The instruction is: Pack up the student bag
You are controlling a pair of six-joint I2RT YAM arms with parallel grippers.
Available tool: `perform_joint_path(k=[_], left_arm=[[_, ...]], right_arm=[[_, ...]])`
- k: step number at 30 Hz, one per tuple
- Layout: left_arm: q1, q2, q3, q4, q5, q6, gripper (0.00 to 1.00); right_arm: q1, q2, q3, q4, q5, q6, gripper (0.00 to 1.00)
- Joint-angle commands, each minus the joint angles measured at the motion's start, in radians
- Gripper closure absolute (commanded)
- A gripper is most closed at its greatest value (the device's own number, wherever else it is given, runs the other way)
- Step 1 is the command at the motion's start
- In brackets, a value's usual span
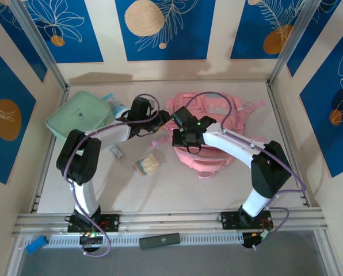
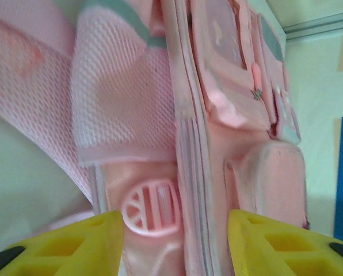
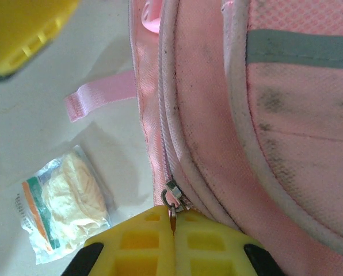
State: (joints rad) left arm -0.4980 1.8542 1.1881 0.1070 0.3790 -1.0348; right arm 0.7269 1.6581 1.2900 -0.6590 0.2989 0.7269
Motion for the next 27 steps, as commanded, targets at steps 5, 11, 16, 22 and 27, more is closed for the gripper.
perform_joint_path(k=[5,11,16,22,27], left_arm=[[-0.107,0.05,0.001,0.091,0.046,-0.162,0.52],[-0.173,0.076,0.022,0.03,-0.049,-0.178,0.69],[-0.168,0.081,0.029,0.013,-0.137,-0.165,0.87],[-0.123,0.051,0.062,-0.057,-0.227,-0.085,1.0],[-0.012,-0.026,0.088,-0.208,-0.358,0.056,1.0]], right_arm=[[-0.006,-0.05,-0.009,0.08,-0.074,-0.099,1.0],[-0.008,-0.056,-0.026,0.082,-0.061,-0.131,1.0],[0.009,-0.072,-0.031,0.06,-0.084,-0.143,1.0],[0.03,-0.133,-0.057,-0.078,-0.016,-0.092,1.0],[0.026,-0.235,-0.159,-0.218,0.061,0.0,1.0]])
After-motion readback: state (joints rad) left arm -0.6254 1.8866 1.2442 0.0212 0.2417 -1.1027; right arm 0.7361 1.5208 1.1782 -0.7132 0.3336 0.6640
